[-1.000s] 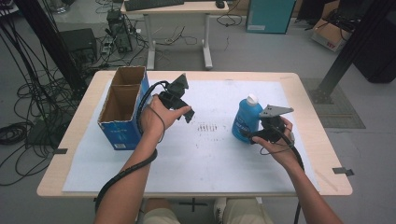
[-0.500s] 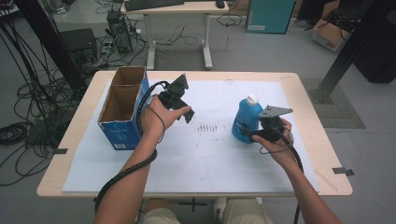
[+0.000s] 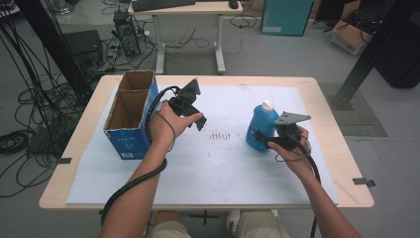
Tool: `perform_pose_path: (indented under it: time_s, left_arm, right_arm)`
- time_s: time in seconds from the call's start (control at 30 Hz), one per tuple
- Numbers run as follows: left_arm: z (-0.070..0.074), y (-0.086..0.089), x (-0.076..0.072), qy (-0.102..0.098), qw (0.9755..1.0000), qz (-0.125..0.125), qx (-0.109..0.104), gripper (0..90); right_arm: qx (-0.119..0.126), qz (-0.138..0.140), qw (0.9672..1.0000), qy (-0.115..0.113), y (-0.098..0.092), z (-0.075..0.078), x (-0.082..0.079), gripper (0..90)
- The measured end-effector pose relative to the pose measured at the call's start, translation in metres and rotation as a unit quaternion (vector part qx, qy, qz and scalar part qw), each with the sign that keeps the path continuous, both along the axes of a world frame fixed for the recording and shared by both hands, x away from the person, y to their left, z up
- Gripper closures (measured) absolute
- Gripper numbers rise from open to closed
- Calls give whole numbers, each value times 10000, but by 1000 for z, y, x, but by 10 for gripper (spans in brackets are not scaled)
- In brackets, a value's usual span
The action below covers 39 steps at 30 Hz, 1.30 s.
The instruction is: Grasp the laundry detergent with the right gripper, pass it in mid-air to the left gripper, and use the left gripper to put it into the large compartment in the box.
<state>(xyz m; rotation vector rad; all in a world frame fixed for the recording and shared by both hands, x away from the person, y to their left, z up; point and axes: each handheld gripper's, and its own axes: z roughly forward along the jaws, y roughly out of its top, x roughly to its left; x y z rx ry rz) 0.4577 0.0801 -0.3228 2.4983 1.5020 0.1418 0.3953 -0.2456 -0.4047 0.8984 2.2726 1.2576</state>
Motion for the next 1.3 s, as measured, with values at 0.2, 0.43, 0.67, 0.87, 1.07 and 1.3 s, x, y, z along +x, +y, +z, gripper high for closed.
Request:
perform_pose_path:
  time_s: [0.2, 0.43, 0.67, 0.87, 1.07, 1.3]
  left_arm:
    - [2, -1, 0, -11, 10000, -27, 9, 52]
    - [2, -2, 1, -26, 10000, -44, 12, 52]
    - [2, -1, 0, -7, 10000, -33, 5, 52]
    - [3, 0, -1, -19, 10000, -37, 5, 53]
    - [5, 0, -1, -47, 10000, -32, 12, 53]
    - [6, 0, -2, -73, 10000, -41, 14, 53]
  right_arm:
    - [64, -9, 10000, 25, 0, -1, 0, 401]
    - [69, 29, 10000, 23, 0, -1, 1, 405]
    - [61, 52, 10000, 15, -1, -1, 1, 406]
    - [54, 17, 10000, 61, 0, 0, 1, 407]
    - [46, 23, 10000, 55, 0, 0, 1, 408]
    - [40, 28, 10000, 55, 0, 0, 1, 408]
